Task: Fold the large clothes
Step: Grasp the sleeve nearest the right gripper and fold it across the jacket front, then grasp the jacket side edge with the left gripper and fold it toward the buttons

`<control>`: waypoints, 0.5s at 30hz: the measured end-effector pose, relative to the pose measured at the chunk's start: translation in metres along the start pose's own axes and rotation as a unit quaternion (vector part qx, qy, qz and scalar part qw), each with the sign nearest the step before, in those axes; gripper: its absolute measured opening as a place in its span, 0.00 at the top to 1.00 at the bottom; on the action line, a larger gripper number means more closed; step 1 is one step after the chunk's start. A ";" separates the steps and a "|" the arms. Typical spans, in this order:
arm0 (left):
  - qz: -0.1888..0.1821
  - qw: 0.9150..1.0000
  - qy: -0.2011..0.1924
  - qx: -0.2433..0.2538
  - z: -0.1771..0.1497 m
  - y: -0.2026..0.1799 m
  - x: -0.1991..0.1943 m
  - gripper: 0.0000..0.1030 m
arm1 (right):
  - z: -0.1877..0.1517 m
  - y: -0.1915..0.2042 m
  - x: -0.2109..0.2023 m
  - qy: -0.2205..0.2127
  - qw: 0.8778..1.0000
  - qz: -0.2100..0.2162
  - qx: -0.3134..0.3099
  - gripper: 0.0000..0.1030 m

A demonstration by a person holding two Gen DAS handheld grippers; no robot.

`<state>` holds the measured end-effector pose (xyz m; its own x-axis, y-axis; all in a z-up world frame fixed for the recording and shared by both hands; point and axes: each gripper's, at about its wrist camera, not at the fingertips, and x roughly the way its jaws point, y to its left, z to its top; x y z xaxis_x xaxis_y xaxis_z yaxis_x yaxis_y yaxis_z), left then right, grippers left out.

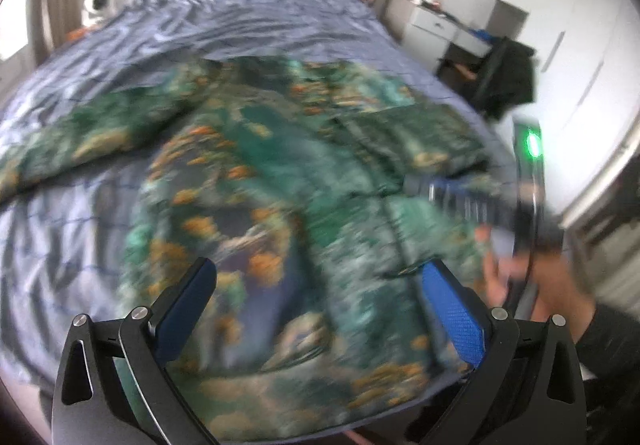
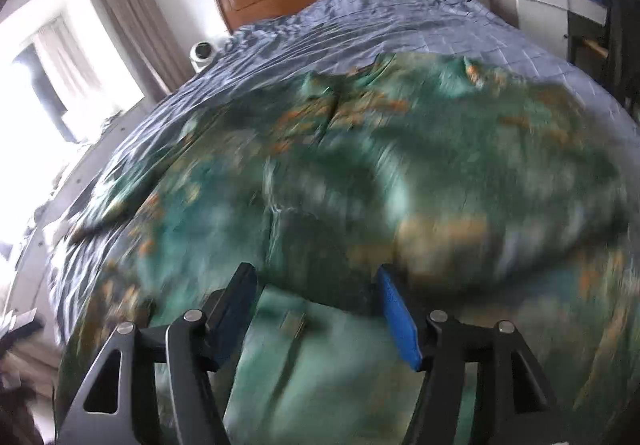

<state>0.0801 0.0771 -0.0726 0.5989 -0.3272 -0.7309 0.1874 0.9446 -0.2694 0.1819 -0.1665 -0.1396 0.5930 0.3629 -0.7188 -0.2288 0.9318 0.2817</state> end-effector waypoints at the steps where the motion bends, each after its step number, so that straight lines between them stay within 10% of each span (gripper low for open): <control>1: -0.024 1.000 0.004 0.001 0.009 -0.003 0.005 0.00 | -0.012 0.003 -0.013 -0.006 1.000 0.001 -0.013 0.38; 8: -0.121 0.991 0.049 0.032 0.083 -0.044 0.090 0.01 | -0.056 -0.016 -0.089 -0.060 0.997 -0.036 -0.026 0.29; 15: -0.038 0.988 0.135 0.066 0.113 -0.075 0.198 0.19 | -0.077 -0.033 -0.133 -0.089 0.995 -0.041 0.003 0.29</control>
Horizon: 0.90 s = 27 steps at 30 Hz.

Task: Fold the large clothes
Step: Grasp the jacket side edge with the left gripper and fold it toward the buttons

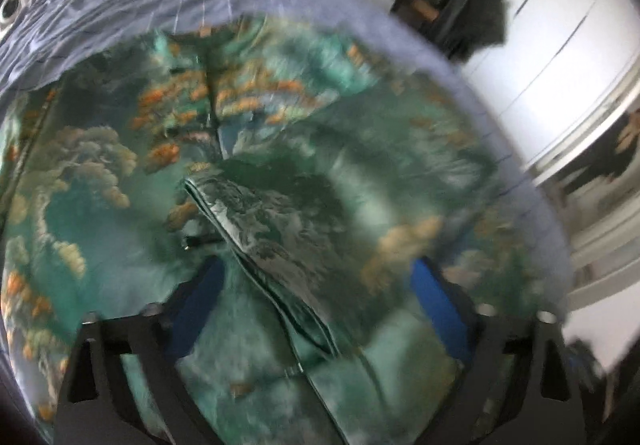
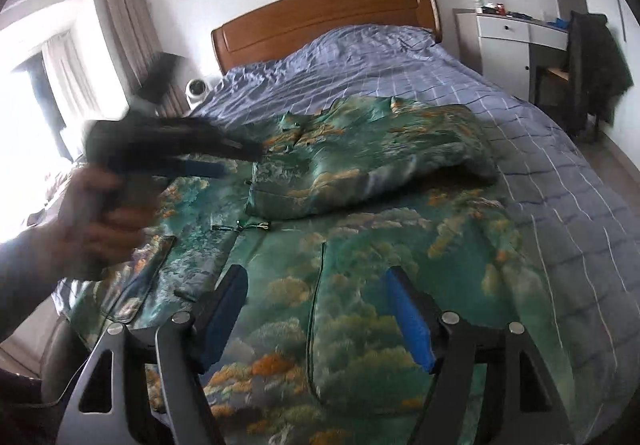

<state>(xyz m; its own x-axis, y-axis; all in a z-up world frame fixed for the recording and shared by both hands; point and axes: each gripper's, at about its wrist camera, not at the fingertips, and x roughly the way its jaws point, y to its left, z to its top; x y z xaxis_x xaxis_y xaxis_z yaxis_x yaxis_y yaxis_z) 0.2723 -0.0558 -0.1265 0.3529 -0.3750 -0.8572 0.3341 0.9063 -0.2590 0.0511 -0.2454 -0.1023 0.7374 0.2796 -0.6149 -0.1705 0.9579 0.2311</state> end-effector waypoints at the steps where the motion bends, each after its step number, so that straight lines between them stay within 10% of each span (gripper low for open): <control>1: 0.017 1.000 0.015 0.003 0.000 -0.001 0.009 0.28 | -0.002 -0.001 -0.005 -0.002 1.000 0.003 0.005 0.29; 3: 0.060 0.998 0.027 0.013 -0.003 -0.004 0.020 0.44 | -0.005 0.001 -0.007 -0.008 1.000 0.005 0.009 0.29; 5: 0.072 0.997 0.022 0.007 -0.004 -0.002 0.018 0.88 | -0.007 -0.001 -0.009 -0.012 1.000 0.005 0.010 0.29; 8: 0.059 0.998 0.009 -0.008 0.003 0.000 0.002 0.95 | -0.008 -0.005 -0.011 -0.018 1.000 0.001 0.014 0.29; 16: 0.066 0.993 -0.095 0.010 0.062 0.010 -0.064 0.95 | 0.029 -0.038 -0.017 -0.042 0.999 -0.030 0.003 0.29; 24: 0.093 0.995 -0.030 -0.036 0.058 0.068 0.009 0.85 | 0.124 -0.079 0.047 -0.015 0.993 -0.079 -0.081 0.29; 27: 0.068 0.995 -0.057 -0.038 0.048 0.066 -0.001 0.40 | 0.158 -0.100 0.091 0.016 0.994 -0.079 -0.079 0.29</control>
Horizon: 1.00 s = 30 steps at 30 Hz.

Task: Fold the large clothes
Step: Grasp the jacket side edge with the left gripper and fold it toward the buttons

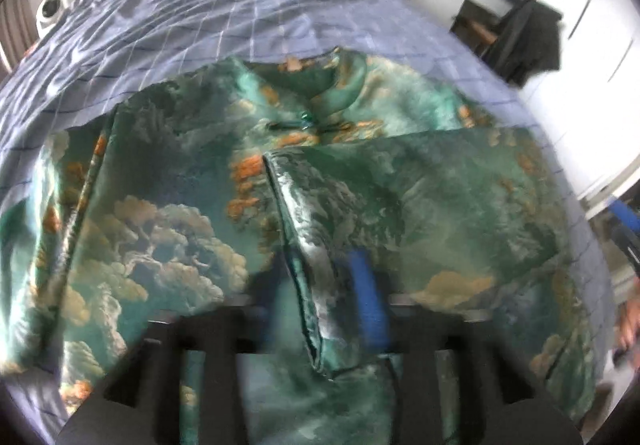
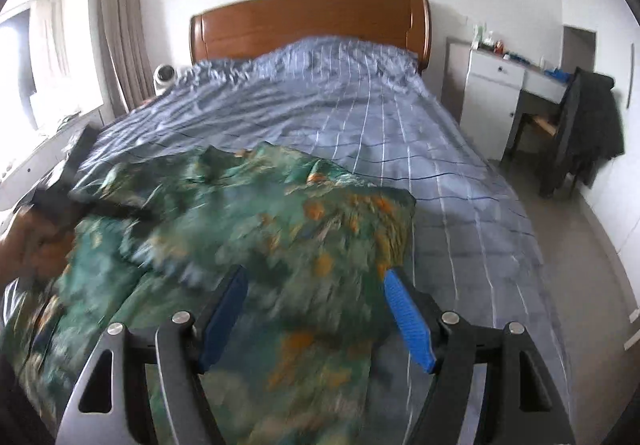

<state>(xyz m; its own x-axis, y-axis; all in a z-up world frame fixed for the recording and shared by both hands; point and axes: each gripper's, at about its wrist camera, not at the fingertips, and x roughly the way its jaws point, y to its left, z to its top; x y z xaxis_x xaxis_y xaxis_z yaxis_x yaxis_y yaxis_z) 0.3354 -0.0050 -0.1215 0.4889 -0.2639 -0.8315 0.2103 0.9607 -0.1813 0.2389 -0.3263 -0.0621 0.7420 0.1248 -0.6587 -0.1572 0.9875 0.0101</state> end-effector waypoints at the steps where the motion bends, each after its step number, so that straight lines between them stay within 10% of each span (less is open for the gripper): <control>1: 0.001 1.000 -0.015 0.000 -0.002 0.000 -0.005 0.27 | 0.012 -0.006 0.018 0.011 1.000 0.001 0.003 0.29; 3: 0.012 1.000 -0.025 0.008 0.001 -0.005 0.000 0.27 | 0.030 -0.012 0.051 0.027 0.999 0.014 0.008 0.29; 5: 0.024 1.000 0.005 0.015 0.000 -0.007 0.019 0.62 | 0.039 -0.012 0.083 0.052 0.998 0.020 0.009 0.29; 7: 0.046 0.998 0.033 0.017 0.008 -0.002 0.045 0.76 | 0.043 -0.013 0.124 0.082 0.996 0.029 0.019 0.29; 12: 0.070 0.997 0.019 0.033 -0.005 -0.006 0.056 0.76 | 0.018 -0.009 0.188 0.160 0.986 0.021 0.030 0.29; 22: 0.081 0.996 -0.004 0.042 -0.012 -0.010 0.055 0.76 | -0.013 0.004 0.100 0.159 0.987 0.031 0.005 0.29; 30: 0.129 0.990 -0.016 0.060 -0.019 -0.020 0.046 0.63 | -0.032 0.010 0.130 0.197 0.980 -0.009 -0.001 0.27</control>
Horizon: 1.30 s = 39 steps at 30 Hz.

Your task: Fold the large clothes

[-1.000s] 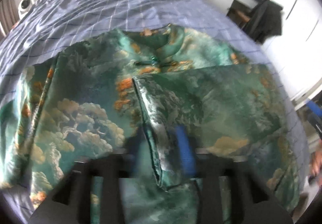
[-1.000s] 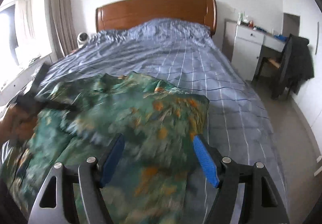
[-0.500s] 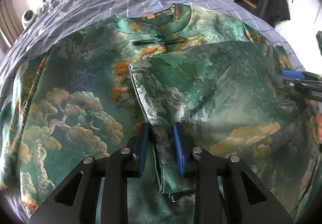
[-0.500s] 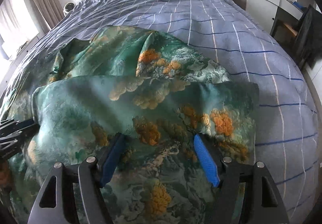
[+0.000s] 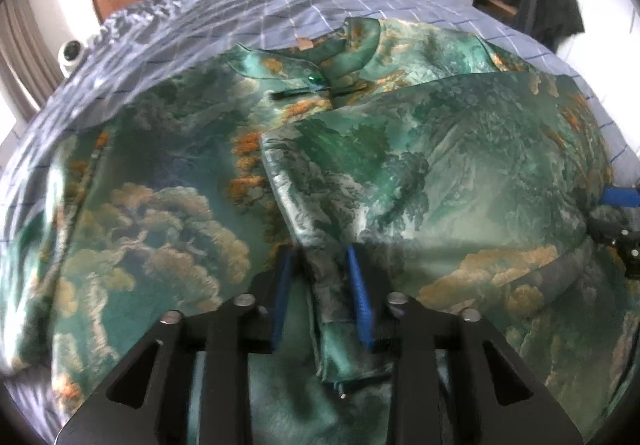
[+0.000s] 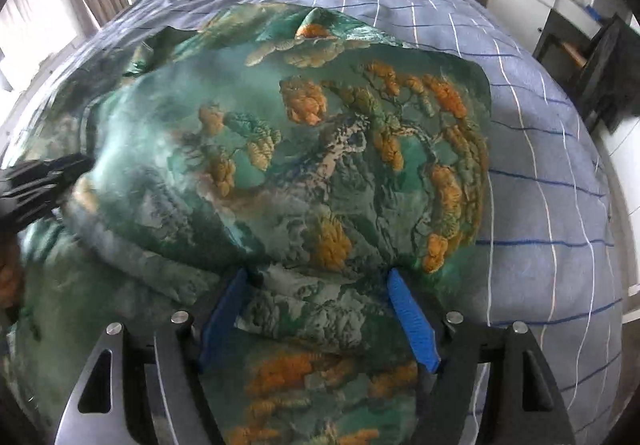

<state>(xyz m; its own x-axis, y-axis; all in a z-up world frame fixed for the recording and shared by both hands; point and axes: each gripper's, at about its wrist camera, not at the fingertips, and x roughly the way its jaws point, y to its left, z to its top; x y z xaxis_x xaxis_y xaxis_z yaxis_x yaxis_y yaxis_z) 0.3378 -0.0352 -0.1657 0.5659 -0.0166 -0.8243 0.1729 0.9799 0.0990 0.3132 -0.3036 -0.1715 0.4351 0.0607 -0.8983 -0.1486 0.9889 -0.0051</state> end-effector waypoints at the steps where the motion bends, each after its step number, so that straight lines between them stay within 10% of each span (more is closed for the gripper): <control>1: 0.011 1.000 -0.002 -0.002 -0.002 0.001 -0.006 0.52 | -0.001 0.003 -0.001 -0.003 1.000 -0.011 0.000 0.27; 7: -0.019 0.999 -0.017 -0.032 -0.045 0.019 -0.064 0.15 | -0.026 0.014 -0.044 -0.038 0.998 -0.041 0.010 0.27; 15: 0.021 0.998 -0.006 -0.067 -0.145 0.054 -0.124 0.14 | -0.109 0.073 -0.110 -0.085 0.996 0.001 0.032 0.26; 24: 0.029 0.980 -0.028 -0.197 -0.171 0.167 -0.154 0.03 | -0.185 0.147 -0.141 -0.143 0.990 0.013 -0.001 0.26; 28: 0.024 0.947 -0.040 -0.318 -0.168 0.252 -0.135 0.03 | -0.191 0.160 -0.149 -0.152 0.988 0.007 -0.029 0.26; 33: 0.027 0.860 -0.046 -0.508 -0.180 0.368 -0.096 0.03 | -0.196 0.166 -0.162 -0.173 0.984 -0.005 -0.048 0.26; 39: 0.070 0.813 -0.014 -0.578 -0.194 0.422 -0.055 0.04 | -0.203 0.169 -0.158 -0.158 0.987 0.000 -0.043 0.26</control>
<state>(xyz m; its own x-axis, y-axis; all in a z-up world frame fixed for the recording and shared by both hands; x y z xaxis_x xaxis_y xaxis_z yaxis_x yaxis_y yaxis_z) 0.2233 0.4175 -0.1865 0.5363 0.1221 -0.8351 -0.7581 0.5046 -0.4131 0.0387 -0.1739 -0.1196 0.6878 0.1127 -0.7171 -0.2174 0.9745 -0.0554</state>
